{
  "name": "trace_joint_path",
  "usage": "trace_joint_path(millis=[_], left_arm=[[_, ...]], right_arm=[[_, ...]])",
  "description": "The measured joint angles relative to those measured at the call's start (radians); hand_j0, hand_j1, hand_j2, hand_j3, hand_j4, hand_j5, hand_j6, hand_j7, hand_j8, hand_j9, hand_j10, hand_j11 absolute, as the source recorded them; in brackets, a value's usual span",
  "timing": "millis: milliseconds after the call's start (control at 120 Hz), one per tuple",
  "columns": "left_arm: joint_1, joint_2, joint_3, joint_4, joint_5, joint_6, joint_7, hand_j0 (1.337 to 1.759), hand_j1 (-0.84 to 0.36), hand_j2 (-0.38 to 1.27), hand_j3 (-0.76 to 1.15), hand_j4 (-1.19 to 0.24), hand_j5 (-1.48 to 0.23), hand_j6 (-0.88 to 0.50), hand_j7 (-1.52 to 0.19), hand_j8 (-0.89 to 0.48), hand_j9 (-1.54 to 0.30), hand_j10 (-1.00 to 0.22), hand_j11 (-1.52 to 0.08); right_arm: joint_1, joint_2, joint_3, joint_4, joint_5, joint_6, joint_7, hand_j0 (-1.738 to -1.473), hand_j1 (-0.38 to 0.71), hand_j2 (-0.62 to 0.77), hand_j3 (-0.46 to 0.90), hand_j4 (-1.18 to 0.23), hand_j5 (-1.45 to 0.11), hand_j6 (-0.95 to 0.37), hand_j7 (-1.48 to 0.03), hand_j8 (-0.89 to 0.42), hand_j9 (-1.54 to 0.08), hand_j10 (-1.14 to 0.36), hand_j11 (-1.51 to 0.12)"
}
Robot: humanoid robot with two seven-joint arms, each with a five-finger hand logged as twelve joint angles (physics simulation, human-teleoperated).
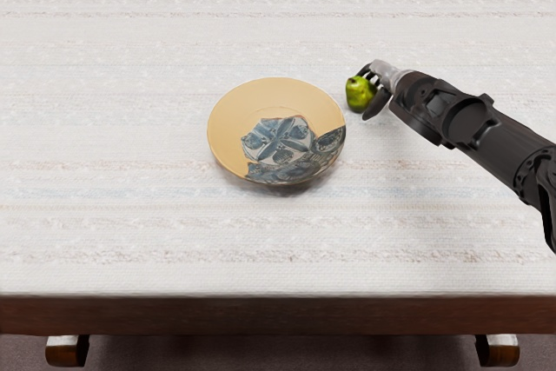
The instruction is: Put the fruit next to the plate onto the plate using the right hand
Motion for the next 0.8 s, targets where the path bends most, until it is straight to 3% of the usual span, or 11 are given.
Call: trace_joint_path(millis=[192, 525, 800], left_arm=[[0.0, 0.0, 0.0, 0.0, 0.0, 0.0, 0.0, 1.658, 0.33, 0.0, 0.0, -0.01, -0.02, -0.01, -0.02, -0.01, -0.02, -0.01, -0.02], [0.0, 0.0, 0.0, 0.0, 0.0, 0.0, 0.0, 1.658, 0.33, 0.0, 0.0, -0.01, -0.02, -0.01, -0.02, -0.01, -0.02, -0.01, -0.02], [0.0, 0.0, 0.0, 0.0, 0.0, 0.0, 0.0, 1.658, 0.33, 0.0, 0.0, -0.01, -0.02, -0.01, -0.02, -0.01, -0.02, -0.01, -0.02]], right_arm=[[0.01, 0.0, -0.001, 0.002, 0.008, 0.031, -0.002, -1.656, 0.21, -0.07, 0.0, -0.48, -0.59, -0.37, -0.62, -0.39, -0.61, -0.5, -0.61], [0.012, 0.0, -0.001, 0.002, 0.009, 0.041, -0.015, -1.654, 0.23, 0.01, 0.0, -0.51, -0.7, -0.35, -0.71, -0.36, -0.71, -0.55, -0.71], [0.013, 0.0, 0.001, 0.001, 0.002, 0.061, -0.018, -1.643, 0.23, -0.05, 0.0, -0.51, -0.71, -0.31, -0.78, -0.34, -0.76, -0.63, -0.75]])
